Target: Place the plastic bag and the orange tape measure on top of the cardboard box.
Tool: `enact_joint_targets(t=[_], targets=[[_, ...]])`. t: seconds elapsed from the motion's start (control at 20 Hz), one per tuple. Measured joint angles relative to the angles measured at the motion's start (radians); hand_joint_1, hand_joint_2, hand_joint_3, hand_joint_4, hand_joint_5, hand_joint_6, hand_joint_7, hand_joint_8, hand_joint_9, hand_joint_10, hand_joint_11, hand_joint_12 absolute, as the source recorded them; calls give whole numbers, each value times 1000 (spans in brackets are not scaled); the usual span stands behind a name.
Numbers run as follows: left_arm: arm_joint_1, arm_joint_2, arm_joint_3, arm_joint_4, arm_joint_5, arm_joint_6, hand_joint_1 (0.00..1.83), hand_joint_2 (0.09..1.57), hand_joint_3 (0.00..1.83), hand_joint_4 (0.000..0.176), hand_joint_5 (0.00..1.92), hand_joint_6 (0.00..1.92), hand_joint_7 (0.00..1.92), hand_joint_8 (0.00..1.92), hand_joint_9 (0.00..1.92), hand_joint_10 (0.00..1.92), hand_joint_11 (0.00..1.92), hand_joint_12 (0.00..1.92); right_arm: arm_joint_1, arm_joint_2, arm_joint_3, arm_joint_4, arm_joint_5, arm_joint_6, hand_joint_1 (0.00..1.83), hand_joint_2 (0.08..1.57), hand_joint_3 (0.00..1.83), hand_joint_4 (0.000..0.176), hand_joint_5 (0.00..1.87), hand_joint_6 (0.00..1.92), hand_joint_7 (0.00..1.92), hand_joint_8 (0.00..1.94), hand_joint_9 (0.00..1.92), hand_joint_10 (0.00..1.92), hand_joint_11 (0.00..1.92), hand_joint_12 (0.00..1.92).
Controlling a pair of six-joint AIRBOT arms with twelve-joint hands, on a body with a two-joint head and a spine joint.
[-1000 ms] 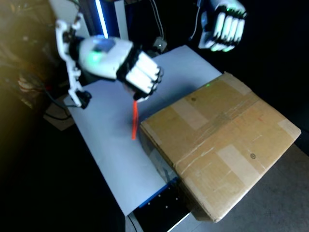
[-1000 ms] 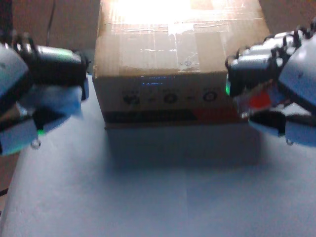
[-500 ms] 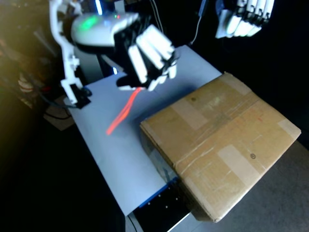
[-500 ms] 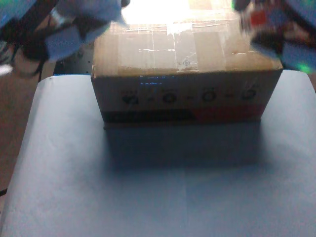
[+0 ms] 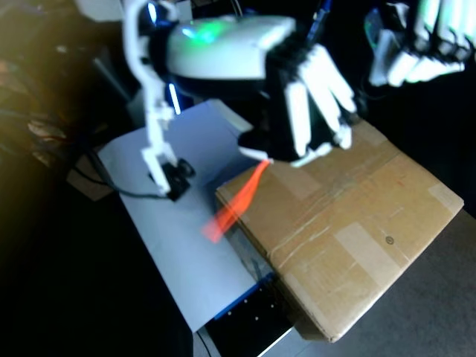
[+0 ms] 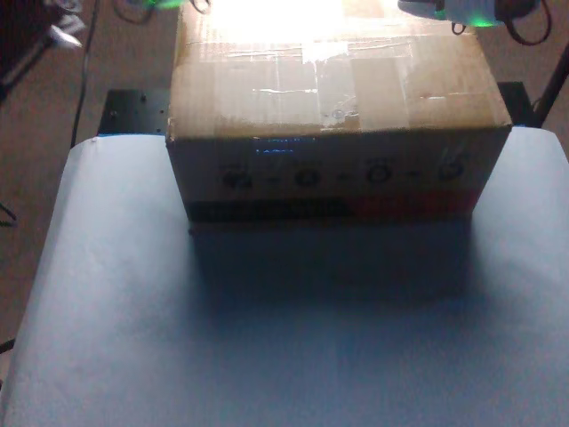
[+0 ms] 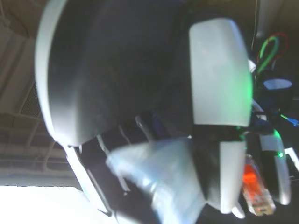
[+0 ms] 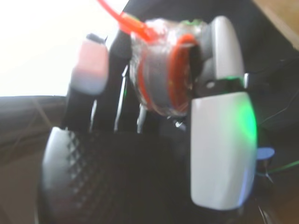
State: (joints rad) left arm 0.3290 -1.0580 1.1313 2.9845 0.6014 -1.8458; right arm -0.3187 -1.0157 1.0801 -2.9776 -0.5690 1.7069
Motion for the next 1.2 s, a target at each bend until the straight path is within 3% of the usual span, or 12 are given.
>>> enact_joint_targets(t=[0.05,0.3,0.5,0.6,0.7,0.75,0.9,1.0,1.05,1.1,1.15,1.2], targets=[[-4,-19,22,1,-16,0,1247,1220,4,0,862,970,719,1607,691,1800,737,1889,4,-11,15,0,16,0,1381,1139,0,0,927,863,904,1208,863,1433,904,1741],[-19,-129,132,2,-98,-1,1231,1198,0,0,872,1073,784,1397,574,1457,345,1901,11,-105,112,0,73,0,1391,1095,0,0,989,854,1005,1045,933,1225,671,1628],[-6,-176,184,-1,-153,-1,1361,1184,5,0,764,1230,873,1215,748,1440,477,1635,11,-137,137,3,100,-1,1488,1083,1,0,998,783,975,1037,999,1103,800,1545],[10,-200,212,-5,-185,-1,1358,1190,0,0,806,1209,814,1275,753,1432,592,1576,11,-144,145,13,105,-1,1493,1164,0,0,775,1128,822,1203,855,1267,644,1658],[34,-206,218,-18,-210,-2,1360,1190,0,0,814,1109,783,1329,778,1476,693,1570,3,-147,146,21,106,-1,1504,1095,1,0,989,729,967,1026,975,1172,772,1616],[41,-206,218,-25,-218,-3,1360,1191,0,0,802,1110,787,1321,779,1484,692,1563,2,-148,146,23,109,-1,1416,1098,4,0,978,772,962,1078,968,1268,926,1630],[51,-204,220,-29,-216,-5,1348,1226,2,0,740,1120,760,1402,691,1616,611,1667,-35,-148,145,35,123,0,1409,1104,4,0,916,911,961,1070,969,1235,881,1593],[51,-191,212,-29,-223,-5,1339,1244,0,0,748,1164,757,1420,588,1675,436,1770,-41,-145,136,41,119,-2,1287,1143,1,0,908,842,936,1323,963,1529,907,1776],[51,-183,206,-28,-225,-5,1198,1218,1,0,878,1210,686,1381,378,1220,103,1794,-41,-137,126,41,119,-1,1252,1168,4,0,829,940,929,1377,1014,1631,1001,1836],[52,-175,202,-27,-229,-5,1138,1203,0,0,814,1241,633,730,360,862,12,1636,-42,-128,116,42,124,-1,1175,1141,0,0,901,1047,880,1499,979,1655,994,1849],[54,-171,200,-27,-229,-5,1127,1191,2,0,815,1223,748,228,401,636,0,1590,-42,-122,111,42,127,-1,1190,1046,0,0,662,977,684,1401,776,1589,792,1848],[56,-163,193,-26,-228,-4,1185,1065,0,0,667,374,742,50,454,444,0,1490,-42,-117,106,41,125,-1,1126,1009,0,0,524,884,533,1044,551,1364,518,1805]])
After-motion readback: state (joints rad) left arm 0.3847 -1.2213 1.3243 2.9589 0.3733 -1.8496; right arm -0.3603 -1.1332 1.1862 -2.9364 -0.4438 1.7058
